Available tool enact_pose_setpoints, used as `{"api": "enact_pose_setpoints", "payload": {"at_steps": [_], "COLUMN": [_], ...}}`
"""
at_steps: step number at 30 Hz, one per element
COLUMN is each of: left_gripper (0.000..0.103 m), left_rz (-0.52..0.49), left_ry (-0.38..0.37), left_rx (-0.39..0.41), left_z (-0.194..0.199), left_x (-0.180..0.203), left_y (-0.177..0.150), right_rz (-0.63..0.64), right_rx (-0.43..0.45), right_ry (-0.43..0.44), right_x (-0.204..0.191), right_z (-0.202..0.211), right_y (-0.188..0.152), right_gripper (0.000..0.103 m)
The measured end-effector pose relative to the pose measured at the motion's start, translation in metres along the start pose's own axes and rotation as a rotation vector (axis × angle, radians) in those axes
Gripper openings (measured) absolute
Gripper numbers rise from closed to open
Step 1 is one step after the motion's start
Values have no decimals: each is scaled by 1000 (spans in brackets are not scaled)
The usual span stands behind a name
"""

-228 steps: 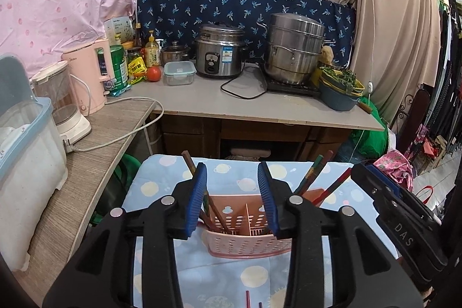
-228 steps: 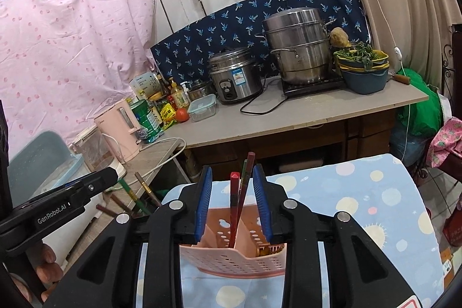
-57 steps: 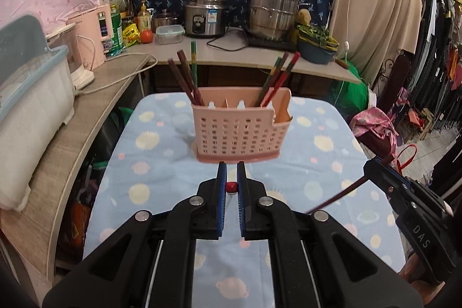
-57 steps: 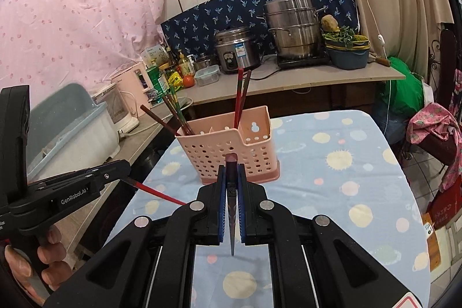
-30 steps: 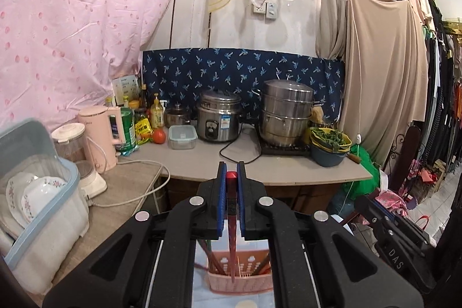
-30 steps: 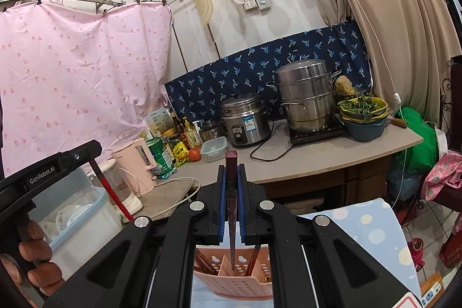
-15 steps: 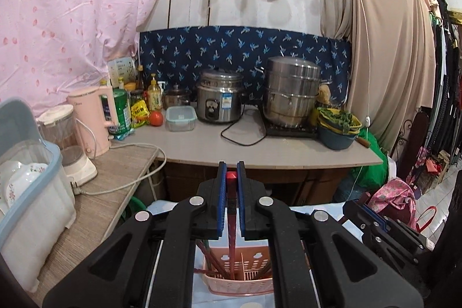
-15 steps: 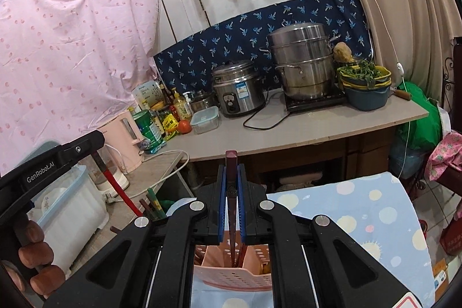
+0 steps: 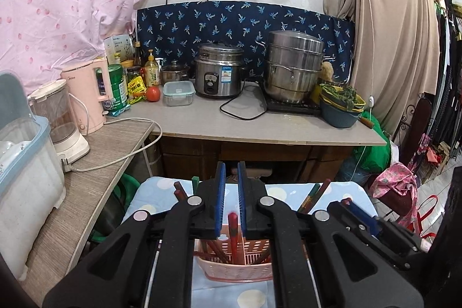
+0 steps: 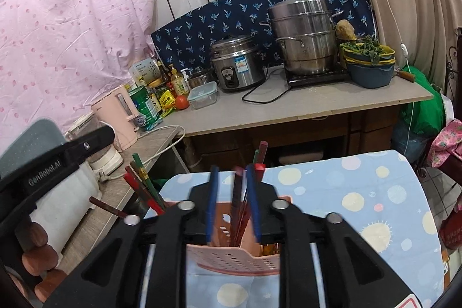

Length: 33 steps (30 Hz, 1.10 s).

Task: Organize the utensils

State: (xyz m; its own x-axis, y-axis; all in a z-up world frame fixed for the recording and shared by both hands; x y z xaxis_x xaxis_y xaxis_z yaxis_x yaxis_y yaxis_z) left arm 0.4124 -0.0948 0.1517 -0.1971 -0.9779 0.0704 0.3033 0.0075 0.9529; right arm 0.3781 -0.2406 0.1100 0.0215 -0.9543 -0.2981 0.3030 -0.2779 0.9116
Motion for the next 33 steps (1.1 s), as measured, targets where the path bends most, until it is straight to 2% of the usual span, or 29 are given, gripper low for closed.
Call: {"api": "enact_pose_setpoints", "payload": {"at_steps": [2,4,10,13,18,25,28,33], "left_gripper": [28,33,33,38,41,43,48,49], "left_rz": [-4,-15,-22,-36,-65,-78,-83,-99], "left_ry": [6,16,21,25,35,47,56,69], "left_rx": [-5,5,-5,-6,-11,-39,-53,-77], "left_z": [3,8,25,35,50,68,74,82], "left_x": [0,0,1,1,5,5,2,0], "left_y": [-3,-4,-11,-16,-26,-47,-58,-77], "right_rz": [6,8,9,14,48,117,122,121], "right_rx": [14,22,5,-10,-23,-38,-58,-83], "right_ry": [-1,1,12,15,4,-29,-36,-44], "right_x": [-1,-2,-3,-4,-8,-12,-12,-11], "right_z": [7,14,33,44,60,85,91,97], "right_y": [2,4,-2,-10,-23,-41,-50,-63], "right_gripper": [37,37,38,38,38,38,38,38]}}
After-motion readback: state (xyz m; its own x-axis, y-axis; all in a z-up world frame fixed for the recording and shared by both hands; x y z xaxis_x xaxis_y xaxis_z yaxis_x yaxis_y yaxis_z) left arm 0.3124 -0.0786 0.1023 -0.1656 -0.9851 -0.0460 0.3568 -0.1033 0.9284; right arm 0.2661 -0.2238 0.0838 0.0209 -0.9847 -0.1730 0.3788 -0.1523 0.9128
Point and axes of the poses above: each gripper's, at about its wrist camera, not at the fingertips, and z roughly against the way its jaws point, x to its right, y to its top, the point moved 10 cm from there along -z, roughly the way its jaws point, and after that the axes turned 11 degrees about x, right-handed, at the moved point
